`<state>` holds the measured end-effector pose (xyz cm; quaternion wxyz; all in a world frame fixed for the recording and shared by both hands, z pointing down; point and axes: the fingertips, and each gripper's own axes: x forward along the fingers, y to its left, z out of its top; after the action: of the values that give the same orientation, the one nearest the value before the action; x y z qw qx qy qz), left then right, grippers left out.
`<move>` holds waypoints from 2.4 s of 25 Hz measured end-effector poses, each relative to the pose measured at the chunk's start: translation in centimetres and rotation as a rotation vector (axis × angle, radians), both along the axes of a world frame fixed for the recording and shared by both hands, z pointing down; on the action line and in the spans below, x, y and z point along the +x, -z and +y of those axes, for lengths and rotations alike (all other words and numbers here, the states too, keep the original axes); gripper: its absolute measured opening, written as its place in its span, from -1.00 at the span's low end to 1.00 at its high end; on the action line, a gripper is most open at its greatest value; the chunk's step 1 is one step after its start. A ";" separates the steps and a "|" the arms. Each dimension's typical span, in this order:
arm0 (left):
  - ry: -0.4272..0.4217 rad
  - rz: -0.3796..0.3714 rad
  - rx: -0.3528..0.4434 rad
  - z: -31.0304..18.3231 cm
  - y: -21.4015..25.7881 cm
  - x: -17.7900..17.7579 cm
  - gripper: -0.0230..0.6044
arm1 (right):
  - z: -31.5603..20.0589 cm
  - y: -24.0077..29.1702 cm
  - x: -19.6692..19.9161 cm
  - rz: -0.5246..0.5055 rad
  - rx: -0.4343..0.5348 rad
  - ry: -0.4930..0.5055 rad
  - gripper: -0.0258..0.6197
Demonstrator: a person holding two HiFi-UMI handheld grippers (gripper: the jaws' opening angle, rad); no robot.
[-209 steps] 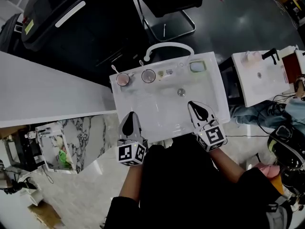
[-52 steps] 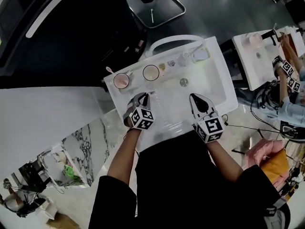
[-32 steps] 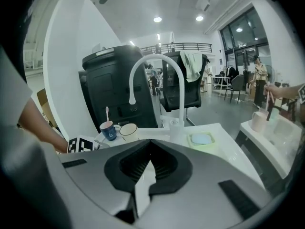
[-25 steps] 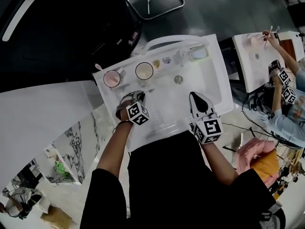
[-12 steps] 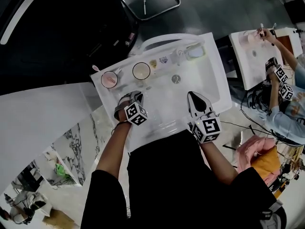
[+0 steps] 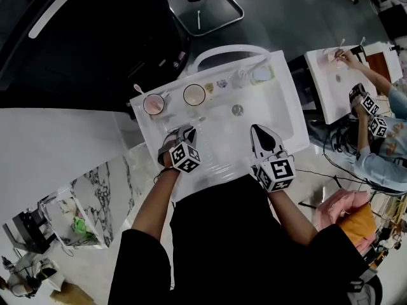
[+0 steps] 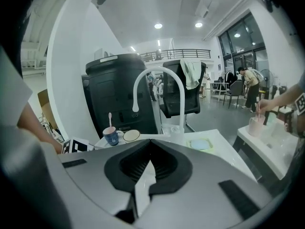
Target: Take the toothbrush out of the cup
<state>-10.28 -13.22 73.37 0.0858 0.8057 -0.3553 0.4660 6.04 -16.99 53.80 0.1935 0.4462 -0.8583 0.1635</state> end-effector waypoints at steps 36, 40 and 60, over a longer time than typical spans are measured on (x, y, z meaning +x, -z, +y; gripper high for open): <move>0.775 0.621 0.405 12.8 18.9 -9.9 -0.86 | 14.3 3.4 -7.9 0.014 0.096 0.327 -0.92; 0.788 0.622 0.420 11.9 19.4 -10.7 -0.86 | 14.1 3.7 -8.4 0.000 0.095 0.333 -0.92; 0.850 0.580 0.411 -0.9 19.6 -14.9 -0.73 | 5.4 3.3 -6.6 -0.025 0.062 0.242 -0.92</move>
<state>-25.19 -14.16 53.77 0.2015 0.6869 -0.6947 0.0706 -0.61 -11.59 50.46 0.1870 0.3430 -0.9129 0.1179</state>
